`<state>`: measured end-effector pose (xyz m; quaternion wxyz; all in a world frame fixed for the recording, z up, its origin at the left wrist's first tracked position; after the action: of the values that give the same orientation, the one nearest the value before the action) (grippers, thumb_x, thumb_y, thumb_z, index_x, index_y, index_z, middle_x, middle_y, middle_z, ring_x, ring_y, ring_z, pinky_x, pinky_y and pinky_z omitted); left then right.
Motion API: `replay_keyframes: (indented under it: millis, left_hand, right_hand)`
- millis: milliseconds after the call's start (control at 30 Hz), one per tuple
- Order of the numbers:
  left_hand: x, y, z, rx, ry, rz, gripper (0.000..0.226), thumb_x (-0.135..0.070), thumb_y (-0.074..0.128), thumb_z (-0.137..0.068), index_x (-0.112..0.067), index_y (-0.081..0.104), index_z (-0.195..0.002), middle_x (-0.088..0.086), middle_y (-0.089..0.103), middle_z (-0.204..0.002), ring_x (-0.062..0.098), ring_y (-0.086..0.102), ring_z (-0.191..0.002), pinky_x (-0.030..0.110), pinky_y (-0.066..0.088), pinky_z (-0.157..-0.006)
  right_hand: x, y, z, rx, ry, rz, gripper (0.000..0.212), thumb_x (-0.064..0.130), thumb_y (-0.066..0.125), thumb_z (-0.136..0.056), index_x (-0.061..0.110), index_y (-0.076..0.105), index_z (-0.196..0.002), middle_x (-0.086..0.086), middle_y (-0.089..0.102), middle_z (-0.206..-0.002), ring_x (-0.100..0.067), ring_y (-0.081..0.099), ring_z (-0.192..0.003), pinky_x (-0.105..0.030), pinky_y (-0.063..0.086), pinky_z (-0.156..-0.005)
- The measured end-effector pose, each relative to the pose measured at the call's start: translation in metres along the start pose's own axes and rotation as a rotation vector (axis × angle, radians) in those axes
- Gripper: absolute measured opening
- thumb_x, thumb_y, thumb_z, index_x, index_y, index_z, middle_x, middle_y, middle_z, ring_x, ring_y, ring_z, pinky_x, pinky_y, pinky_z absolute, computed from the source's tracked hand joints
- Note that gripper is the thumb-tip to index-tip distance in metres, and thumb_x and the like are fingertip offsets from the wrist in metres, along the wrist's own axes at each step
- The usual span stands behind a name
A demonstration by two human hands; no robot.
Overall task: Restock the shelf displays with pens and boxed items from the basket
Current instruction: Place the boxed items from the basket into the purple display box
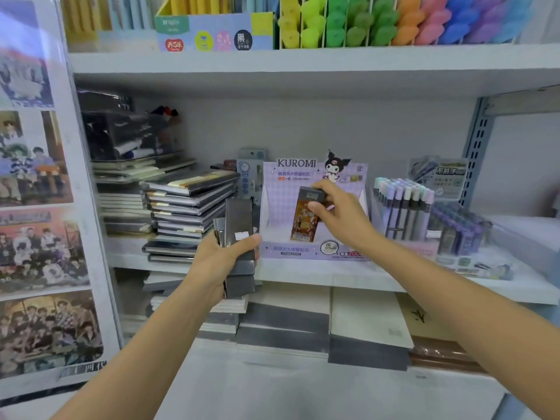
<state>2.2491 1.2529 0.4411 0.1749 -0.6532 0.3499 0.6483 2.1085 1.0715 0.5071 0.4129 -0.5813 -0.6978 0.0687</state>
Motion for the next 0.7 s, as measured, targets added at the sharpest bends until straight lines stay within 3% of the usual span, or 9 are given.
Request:
replay_keyframes:
  millis: [133,267,333,433,533,700]
  left_hand:
    - [-0.010,0.001,-0.014,0.000,0.045,-0.037,0.057,-0.021,0.086,-0.069,0.001,0.060,-0.114,0.019,0.072,-0.097,0.029,0.068,-0.080,0.046,0.057,-0.079]
    - [-0.018,0.003,-0.021,-0.018,0.066,-0.051,0.036,-0.015,0.085,-0.070,-0.007,0.064,-0.099,0.013,0.074,-0.084,0.023,0.070,-0.066,0.038,0.057,-0.064]
    - [-0.020,0.003,-0.022,-0.018,0.062,-0.061,0.042,-0.015,0.085,-0.070,-0.005,0.063,-0.104,0.015,0.074,-0.084,0.025,0.071,-0.066,0.033,0.055,-0.057]
    - [-0.023,0.000,-0.024,-0.033,0.071,-0.111,0.056,-0.020,0.087,-0.068,0.000,0.059,-0.112,0.019,0.073,-0.093,0.031,0.072,-0.075,0.033,0.057,-0.056]
    - [-0.025,-0.001,-0.025,-0.021,0.056,-0.075,0.056,-0.019,0.086,-0.069,0.002,0.059,-0.114,0.021,0.073,-0.086,0.034,0.070,-0.070,0.043,0.058,-0.061]
    - [-0.023,-0.003,-0.030,-0.016,0.041,-0.071,0.057,-0.018,0.086,-0.068,-0.001,0.059,-0.115,0.018,0.072,-0.090,0.030,0.069,-0.074,0.037,0.055,-0.063]
  right_hand:
    - [0.004,-0.001,-0.008,0.066,-0.037,0.015,0.015,0.016,0.056,-0.097,0.027,0.050,-0.105,0.008,0.061,-0.095,-0.019,0.063,-0.090,-0.040,0.055,-0.081]
    - [0.011,-0.002,-0.030,-0.068,-0.041,-0.098,0.013,0.010,0.056,-0.095,0.017,0.053,-0.106,0.003,0.062,-0.095,-0.022,0.064,-0.094,-0.043,0.058,-0.076]
    - [0.014,0.003,-0.041,-0.106,-0.047,-0.110,0.014,0.008,0.057,-0.094,0.017,0.053,-0.104,0.001,0.063,-0.093,-0.023,0.064,-0.092,-0.043,0.058,-0.073]
    - [0.012,0.020,-0.049,-0.078,-0.059,-0.059,0.014,0.009,0.058,-0.093,0.012,0.055,-0.106,-0.004,0.066,-0.093,-0.026,0.065,-0.087,-0.048,0.057,-0.075]
    - [0.005,0.036,-0.046,-0.037,-0.068,0.017,0.016,0.011,0.059,-0.093,0.014,0.055,-0.109,-0.003,0.066,-0.094,-0.025,0.064,-0.085,-0.049,0.056,-0.076]
    - [0.001,0.039,-0.049,0.028,-0.066,0.064,0.017,0.012,0.058,-0.095,0.011,0.054,-0.112,-0.004,0.066,-0.097,-0.024,0.065,-0.087,-0.046,0.056,-0.077]
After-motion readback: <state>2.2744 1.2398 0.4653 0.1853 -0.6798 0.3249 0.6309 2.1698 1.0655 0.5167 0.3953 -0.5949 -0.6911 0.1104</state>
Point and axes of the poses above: each hand's wrist, its own z-axis away from the middle knuckle, its own y-axis out of the palm, x = y × z, the point moved 4 cm from there along -z, towards the middle knuckle
